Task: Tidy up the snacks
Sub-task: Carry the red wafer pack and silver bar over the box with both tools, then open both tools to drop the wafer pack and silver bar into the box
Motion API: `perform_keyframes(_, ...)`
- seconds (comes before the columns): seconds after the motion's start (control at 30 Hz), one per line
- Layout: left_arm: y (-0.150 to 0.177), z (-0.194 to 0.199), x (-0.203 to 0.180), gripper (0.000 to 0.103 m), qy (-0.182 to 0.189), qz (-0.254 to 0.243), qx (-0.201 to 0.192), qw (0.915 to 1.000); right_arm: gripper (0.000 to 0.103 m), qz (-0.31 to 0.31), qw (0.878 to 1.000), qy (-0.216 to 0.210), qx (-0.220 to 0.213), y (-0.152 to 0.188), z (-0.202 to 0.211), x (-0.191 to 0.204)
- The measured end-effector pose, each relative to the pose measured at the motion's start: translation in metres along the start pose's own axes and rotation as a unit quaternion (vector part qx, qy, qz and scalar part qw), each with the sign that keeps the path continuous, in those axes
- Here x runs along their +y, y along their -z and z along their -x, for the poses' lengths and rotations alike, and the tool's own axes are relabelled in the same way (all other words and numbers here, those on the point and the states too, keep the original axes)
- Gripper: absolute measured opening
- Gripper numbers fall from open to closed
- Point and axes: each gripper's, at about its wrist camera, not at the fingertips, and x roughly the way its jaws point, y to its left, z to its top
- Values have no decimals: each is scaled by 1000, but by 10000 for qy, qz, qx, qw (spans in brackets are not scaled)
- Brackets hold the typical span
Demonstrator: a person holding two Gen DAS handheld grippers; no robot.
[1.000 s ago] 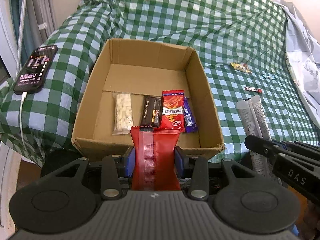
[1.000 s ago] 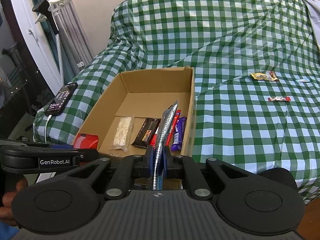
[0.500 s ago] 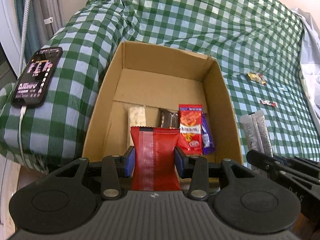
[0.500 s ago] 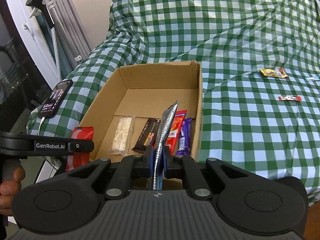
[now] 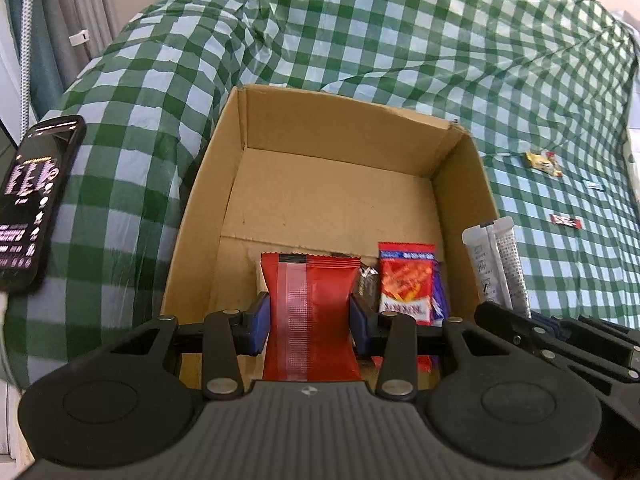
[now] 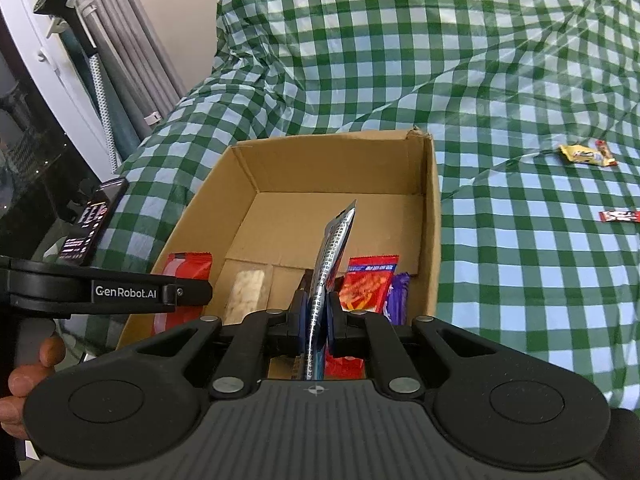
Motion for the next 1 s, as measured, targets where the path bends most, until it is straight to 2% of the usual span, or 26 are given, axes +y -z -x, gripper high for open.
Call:
perform_keyframes(0.53,-27,-63,-1,48,-254,-108,323,9991,10,-145,9994,85,292,-18,-66,-21)
perform_keyframes(0.6,-30,-63,-1,74,-299,-136,277,9991,14,-165,9994,87,301,-19,-70,-23)
perform_keyframes(0.63,-31,-61,0,99,-318,-124,239,9991,14,-187,9994,96,289,-20,-71,-24)
perform_keyframes(0.67,-32,-55,1,103,-353,-83,106,9993,20,-206,9994,112,271,-22,-71,-25)
perform_keyframes(0.7,-32,-49,1,103,-401,-52,-49,9992,40,-228,9993,128,250,-24,-69,-25)
perform_keyframes(0.73,-31,-44,2,103,-454,-57,-134,9989,51,-273,9993,174,203,-25,-66,-26)
perform_keyframes(0.77,-30,-40,3,103,-505,-85,-154,9986,67,-327,9991,222,123,-26,-61,-26)
perform_keyframes(0.9,-12,-23,5,103,-648,-74,-110,9978,83,-228,9995,198,51,-21,-39,-25)
perform_keyframes(1.0,12,-3,6,103,-725,-96,-66,9973,86,-79,9997,166,148,-3,-17,-19)
